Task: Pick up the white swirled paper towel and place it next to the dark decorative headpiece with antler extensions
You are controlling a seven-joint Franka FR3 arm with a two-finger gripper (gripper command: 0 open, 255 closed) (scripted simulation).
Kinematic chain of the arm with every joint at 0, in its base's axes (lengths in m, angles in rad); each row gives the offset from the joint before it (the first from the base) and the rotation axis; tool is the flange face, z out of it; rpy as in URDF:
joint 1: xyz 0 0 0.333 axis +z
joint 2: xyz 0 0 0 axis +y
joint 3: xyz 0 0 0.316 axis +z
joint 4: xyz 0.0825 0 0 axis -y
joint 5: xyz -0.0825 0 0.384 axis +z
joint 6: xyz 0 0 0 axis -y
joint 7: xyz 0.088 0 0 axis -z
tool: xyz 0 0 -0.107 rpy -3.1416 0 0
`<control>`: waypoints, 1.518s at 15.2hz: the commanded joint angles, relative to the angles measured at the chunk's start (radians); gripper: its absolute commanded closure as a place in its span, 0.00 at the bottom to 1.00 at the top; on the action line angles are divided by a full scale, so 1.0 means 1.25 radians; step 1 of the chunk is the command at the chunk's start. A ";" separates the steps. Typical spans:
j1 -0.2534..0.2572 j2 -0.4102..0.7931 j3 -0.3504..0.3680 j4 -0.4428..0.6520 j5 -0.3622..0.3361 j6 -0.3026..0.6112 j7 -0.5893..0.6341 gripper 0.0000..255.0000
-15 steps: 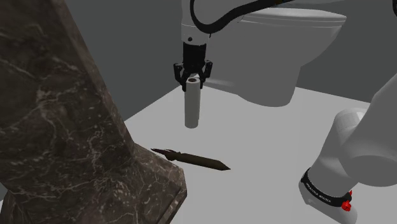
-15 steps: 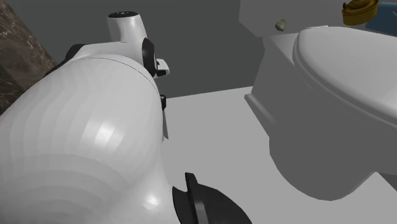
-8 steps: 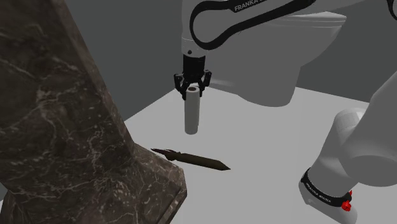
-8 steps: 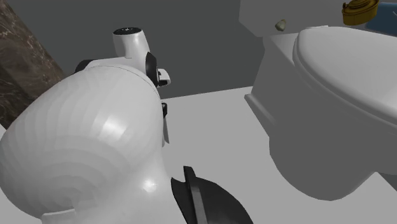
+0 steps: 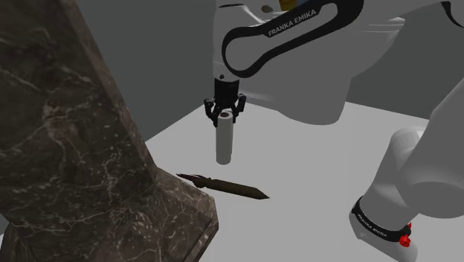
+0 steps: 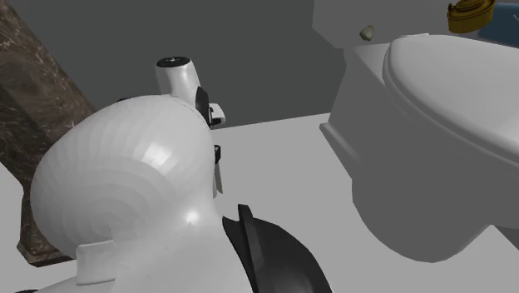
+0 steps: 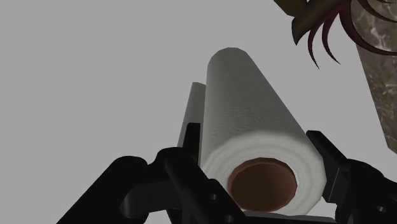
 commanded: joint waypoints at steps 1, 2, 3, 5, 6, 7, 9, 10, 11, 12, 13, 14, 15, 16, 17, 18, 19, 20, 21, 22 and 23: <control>0.000 0.006 0.000 -0.017 0.000 0.023 0.001 1.00; 0.000 0.010 0.000 -0.023 0.000 0.034 0.001 1.00; 0.000 0.013 0.000 -0.029 0.000 0.043 0.001 1.00; 0.000 0.013 0.000 -0.029 0.000 0.043 0.001 1.00; 0.000 0.013 0.000 -0.029 0.000 0.043 0.001 1.00; 0.000 0.013 0.000 -0.029 0.000 0.043 0.001 1.00; 0.000 0.013 0.000 -0.029 0.000 0.043 0.001 1.00; 0.000 0.013 0.000 -0.029 0.000 0.043 0.001 1.00; 0.000 0.013 0.000 -0.029 0.000 0.043 0.001 1.00; 0.000 0.013 0.000 -0.029 0.000 0.043 0.001 0.00; 0.000 0.013 0.001 -0.029 0.000 0.043 0.001 0.00; 0.000 0.013 0.001 -0.029 0.000 0.043 0.001 0.00; 0.000 0.013 0.001 -0.029 0.000 0.043 0.001 0.00; 0.000 0.013 0.001 -0.029 0.000 0.043 0.001 0.00; 0.000 0.013 0.001 -0.029 0.000 0.043 0.001 0.00; 0.000 0.001 0.000 -0.014 0.000 0.016 0.000 0.00; 0.000 -0.010 0.000 0.001 0.000 -0.010 0.000 0.00; 0.000 -0.020 0.000 0.017 0.001 -0.037 0.000 0.00; 0.000 -0.027 0.000 0.031 0.001 -0.058 0.000 0.00; 0.000 -0.027 0.000 0.031 0.001 -0.058 0.000 0.00; 0.000 -0.027 0.000 0.031 0.001 -0.058 0.000 0.00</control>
